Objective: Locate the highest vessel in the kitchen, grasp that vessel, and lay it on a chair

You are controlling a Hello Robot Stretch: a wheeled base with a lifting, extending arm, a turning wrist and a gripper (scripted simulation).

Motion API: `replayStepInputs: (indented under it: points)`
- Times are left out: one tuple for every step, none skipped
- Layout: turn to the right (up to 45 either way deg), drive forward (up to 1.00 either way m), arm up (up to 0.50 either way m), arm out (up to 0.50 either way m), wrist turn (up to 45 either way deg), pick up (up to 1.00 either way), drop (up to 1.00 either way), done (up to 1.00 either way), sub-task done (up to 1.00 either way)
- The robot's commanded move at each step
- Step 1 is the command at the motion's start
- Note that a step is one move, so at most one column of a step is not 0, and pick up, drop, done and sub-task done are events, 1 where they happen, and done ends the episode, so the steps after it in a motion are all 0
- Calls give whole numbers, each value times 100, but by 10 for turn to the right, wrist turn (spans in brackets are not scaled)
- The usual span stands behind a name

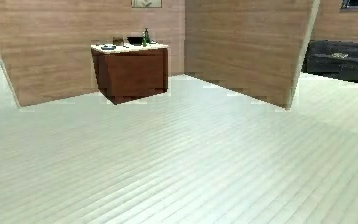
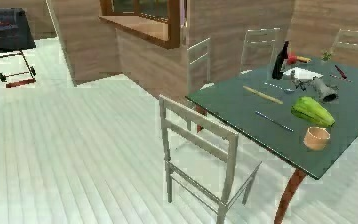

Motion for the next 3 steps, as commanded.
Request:
replayStepInputs:
  points:
    - [0, 100, 0, 0, 0, 0, 0, 0, 0]
    - [-30, 0, 0, 0, 0, 0, 0, 0, 0]
    - [0, 100, 0, 0, 0, 0, 0, 0, 0]
